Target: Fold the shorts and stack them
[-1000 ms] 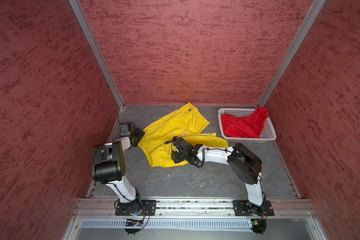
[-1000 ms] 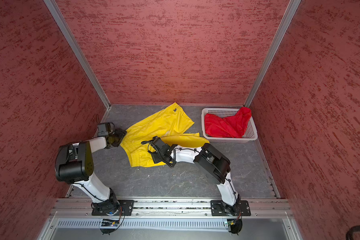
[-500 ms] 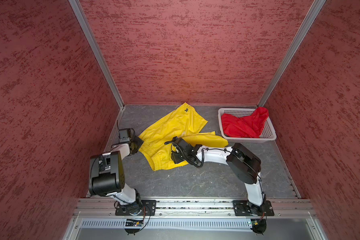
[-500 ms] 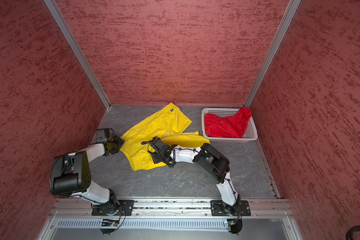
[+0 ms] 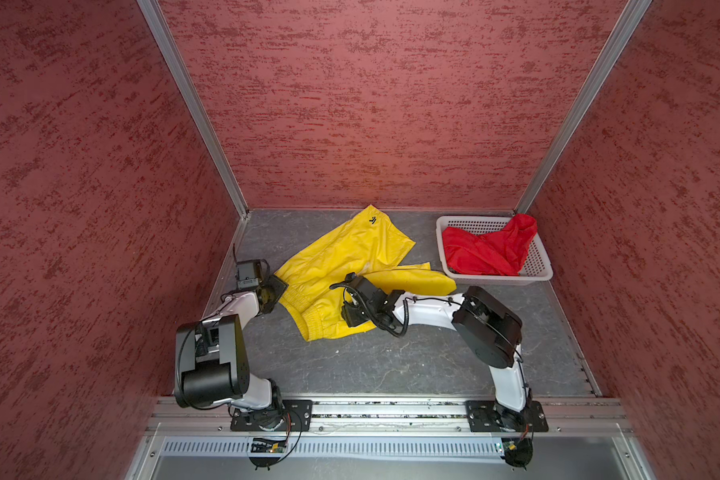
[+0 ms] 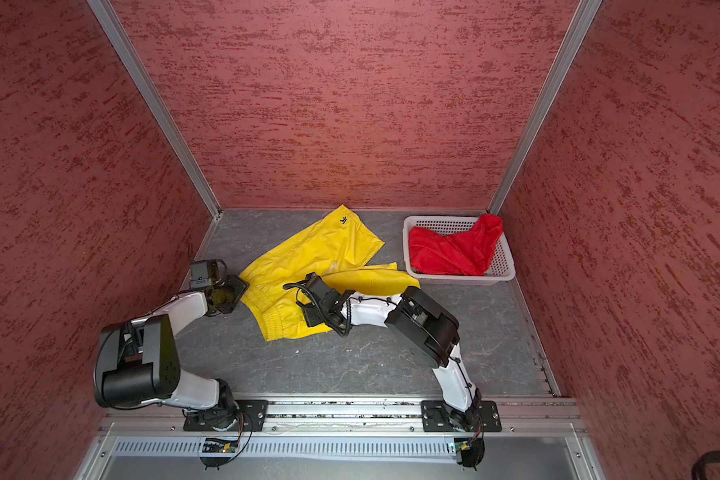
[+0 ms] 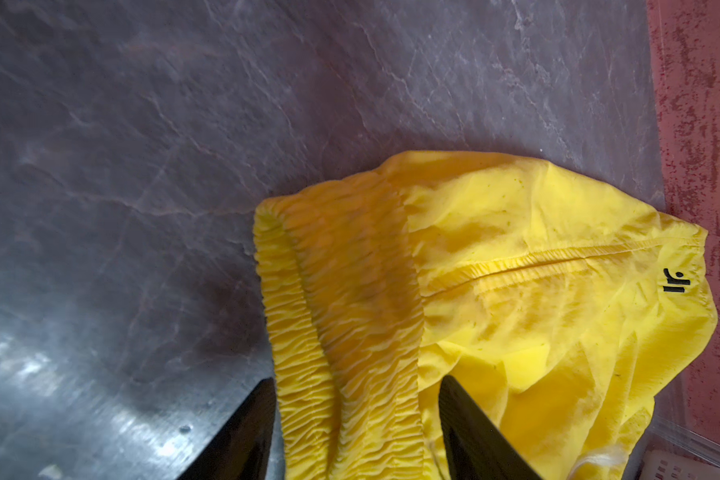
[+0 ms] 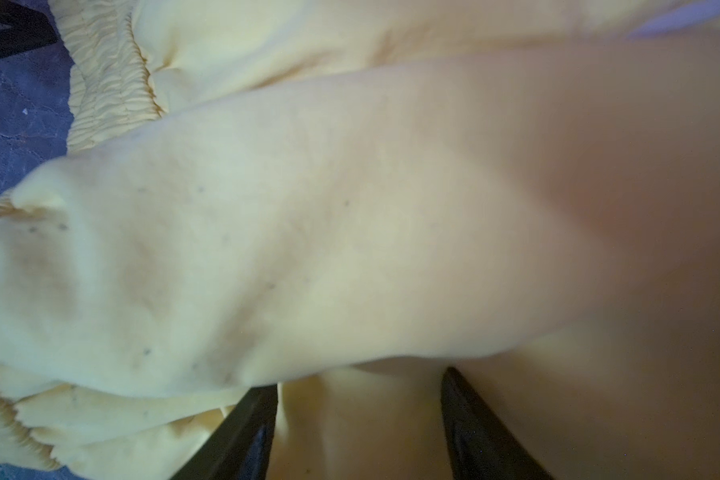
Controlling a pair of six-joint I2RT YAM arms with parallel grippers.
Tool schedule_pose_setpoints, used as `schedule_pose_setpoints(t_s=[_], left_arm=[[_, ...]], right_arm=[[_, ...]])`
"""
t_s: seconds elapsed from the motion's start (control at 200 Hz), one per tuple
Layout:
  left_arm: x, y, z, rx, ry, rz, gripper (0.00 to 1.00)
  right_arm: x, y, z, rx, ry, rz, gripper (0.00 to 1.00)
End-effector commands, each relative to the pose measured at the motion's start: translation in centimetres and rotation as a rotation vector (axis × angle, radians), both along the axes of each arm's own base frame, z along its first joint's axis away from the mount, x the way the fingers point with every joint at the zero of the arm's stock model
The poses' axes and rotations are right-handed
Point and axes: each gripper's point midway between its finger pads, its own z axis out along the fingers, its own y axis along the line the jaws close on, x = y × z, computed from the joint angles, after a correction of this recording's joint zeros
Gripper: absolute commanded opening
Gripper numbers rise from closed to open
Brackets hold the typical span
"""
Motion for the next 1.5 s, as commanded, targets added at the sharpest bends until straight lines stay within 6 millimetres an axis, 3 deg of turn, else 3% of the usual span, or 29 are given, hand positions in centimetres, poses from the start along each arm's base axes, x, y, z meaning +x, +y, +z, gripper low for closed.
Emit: schedule_pose_setpoints(t_s=[0.0,0.17,0.301,0.606,0.726,0.887,0.987,1.197,1.373,1.498], left_arm=[[0.8,-0.2,-0.5,-0.022,-0.009,0.007,0.62],[1.9,-0.3,-0.6,-0.022,-0.027,0.029,0.51],[2.8,-0.3,0.0,-0.034,-0.049,0.034,0.51],[2.4,0.2,1.5,-0.002,-0.030,0.032,0.67],[2.5,0.3,2.0,-0.008,-0.066,0.035,0.66],[3.4,-0.8,1.2,-0.070,-0.121,0.010,0.63],[3.8,-1.1,0.5,-0.094,-0.133,0.011,0.53],[4.5,-0.5,-0.1,-0.092,-0.143,0.035,0.46],[5.3,1.5,-0.1,-0.040,-0.158,0.093,0.26],[6.7,3.5,-0.2,-0.052,-0.178,0.145,0.04]], right_arm=[[-1.6,-1.8,-3.7,-0.068,0.093,-0.011,0.64],[-1.9,-1.8,-4.4,-0.069,0.111,-0.005,0.64],[-2.0,-2.0,-4.6,-0.078,0.111,-0.002,0.65],[-2.1,-2.1,-5.4,-0.095,0.119,0.004,0.65],[-2.2,-1.9,-5.5,-0.086,0.126,0.005,0.65],[-2.4,-2.0,-5.7,-0.086,0.133,0.012,0.66],[-2.5,-2.0,-5.9,-0.086,0.139,0.014,0.67],[-2.8,-2.2,-6.0,-0.081,0.144,0.015,0.67],[-3.2,-2.6,-6.6,-0.087,0.162,0.008,0.67],[-3.6,-3.3,-7.1,-0.100,0.181,-0.010,0.69]])
